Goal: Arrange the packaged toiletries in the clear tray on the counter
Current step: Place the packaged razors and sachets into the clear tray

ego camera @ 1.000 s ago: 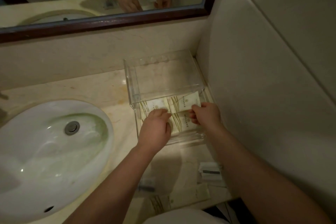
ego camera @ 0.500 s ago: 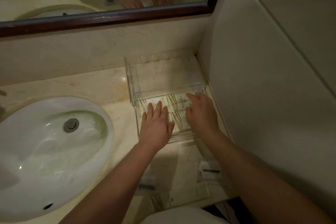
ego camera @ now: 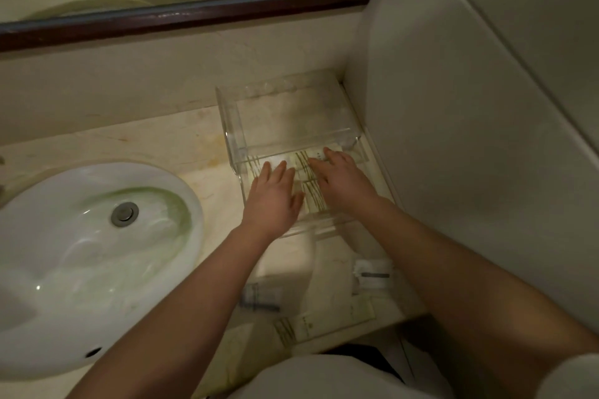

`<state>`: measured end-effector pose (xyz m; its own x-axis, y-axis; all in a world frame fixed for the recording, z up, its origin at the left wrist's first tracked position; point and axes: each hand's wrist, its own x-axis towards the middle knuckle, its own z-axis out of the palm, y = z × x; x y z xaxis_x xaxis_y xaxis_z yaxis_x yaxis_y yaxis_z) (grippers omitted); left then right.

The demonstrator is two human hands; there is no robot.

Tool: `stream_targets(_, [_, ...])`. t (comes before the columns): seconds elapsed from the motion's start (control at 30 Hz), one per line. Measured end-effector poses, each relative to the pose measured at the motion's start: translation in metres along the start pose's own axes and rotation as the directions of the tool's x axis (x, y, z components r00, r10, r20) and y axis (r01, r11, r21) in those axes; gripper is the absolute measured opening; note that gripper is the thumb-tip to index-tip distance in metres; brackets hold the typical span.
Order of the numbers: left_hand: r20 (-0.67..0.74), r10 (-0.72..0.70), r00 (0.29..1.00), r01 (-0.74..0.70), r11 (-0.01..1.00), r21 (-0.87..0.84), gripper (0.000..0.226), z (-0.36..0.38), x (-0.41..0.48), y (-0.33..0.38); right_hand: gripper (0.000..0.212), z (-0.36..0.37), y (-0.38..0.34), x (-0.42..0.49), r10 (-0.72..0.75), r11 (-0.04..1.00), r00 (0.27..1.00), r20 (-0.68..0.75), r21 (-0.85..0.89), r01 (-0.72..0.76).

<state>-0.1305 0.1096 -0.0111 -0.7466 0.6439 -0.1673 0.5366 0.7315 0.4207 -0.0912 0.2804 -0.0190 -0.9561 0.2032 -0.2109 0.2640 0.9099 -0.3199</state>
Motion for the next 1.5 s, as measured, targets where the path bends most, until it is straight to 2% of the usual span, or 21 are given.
stream_targets(0.07, [-0.067,0.059,0.996,-0.068,0.986,-0.153,0.047,-0.004,-0.012,0.001,0.046,-0.004,-0.003,-0.014,0.024,0.995,0.997,-0.079,0.103,-0.016])
stream_targets(0.13, [-0.095,0.047,0.994,-0.076,0.939,-0.335,0.035,-0.015,-0.03,0.001,0.047,-0.007,-0.005,-0.035,0.065,0.98,0.989,-0.134,0.194,-0.038])
stream_targets(0.2, [-0.048,0.034,0.998,-0.051,0.91,-0.411,0.023,-0.028,-0.049,-0.003,0.044,-0.007,-0.004,-0.057,0.087,0.973,0.981,-0.173,0.224,-0.047])
stream_targets(0.37, [0.245,0.075,0.967,0.002,0.954,-0.301,0.019,-0.035,-0.086,-0.021,0.037,0.005,-0.007,-0.118,0.155,0.958,0.96,-0.235,0.273,-0.088])
stream_targets(0.43, [0.33,0.063,0.942,-0.007,0.986,-0.167,0.032,-0.028,-0.098,-0.025,0.036,0.013,-0.005,-0.141,0.191,0.957,0.961,-0.199,0.256,-0.137])
stream_targets(0.57, [0.406,-0.025,0.914,0.002,0.998,0.057,0.071,-0.009,-0.118,-0.033,0.046,0.017,0.01,-0.175,0.229,0.965,0.973,-0.007,0.135,-0.226])
stream_targets(0.63, [0.385,-0.065,0.921,0.004,0.988,0.157,0.079,0.0,-0.126,-0.031,0.053,0.017,0.021,-0.184,0.206,0.975,0.976,0.068,0.069,-0.211])
stream_targets(0.7, [0.363,-0.097,0.927,0.029,0.982,0.186,0.071,0.006,-0.131,-0.026,0.056,0.017,0.03,-0.187,0.202,0.978,0.97,0.135,0.034,-0.208])
stream_targets(0.9, [0.31,-0.18,0.934,0.138,0.979,0.151,0.046,0.01,-0.14,-0.01,0.055,0.017,0.041,-0.177,0.203,0.979,0.974,0.096,0.012,-0.205])
stream_targets(1.03, [0.136,-0.305,0.943,0.319,0.943,-0.095,0.022,-0.005,-0.147,0.007,0.032,0.013,0.043,-0.168,0.158,0.985,0.982,0.107,-0.081,-0.15])
stream_targets(1.1, [0.064,-0.362,0.93,0.365,0.89,-0.275,0.019,-0.015,-0.151,0.011,0.02,0.01,0.042,-0.167,0.163,0.987,0.984,0.066,-0.012,-0.163])
stream_targets(1.13, [0.038,-0.38,0.924,0.365,0.85,-0.379,0.019,-0.019,-0.152,0.01,0.017,0.006,0.039,-0.167,0.189,0.978,0.981,0.04,0.083,-0.192])
stream_targets(1.2, [0.025,-0.41,0.912,0.348,0.739,-0.578,0.018,-0.029,-0.152,0.009,0.019,-0.005,0.032,-0.164,0.265,0.905,0.964,0.024,0.34,-0.257])
stream_targets(1.27, [0.028,-0.422,0.906,0.323,0.646,-0.692,0.018,-0.036,-0.148,0.006,0.02,-0.019,0.023,-0.158,0.285,0.819,0.958,0.006,0.519,-0.247])
stream_targets(1.4, [0.049,-0.449,0.892,0.29,0.485,-0.825,0.023,-0.043,-0.135,0.0,0.021,-0.039,0.003,-0.135,0.358,0.648,0.934,0.01,0.717,-0.256])
stream_targets(1.5, [0.072,-0.465,0.883,0.279,0.395,-0.875,0.022,-0.046,-0.12,-0.004,0.025,-0.042,-0.003,-0.119,0.466,0.401,0.87,0.159,0.839,-0.368])
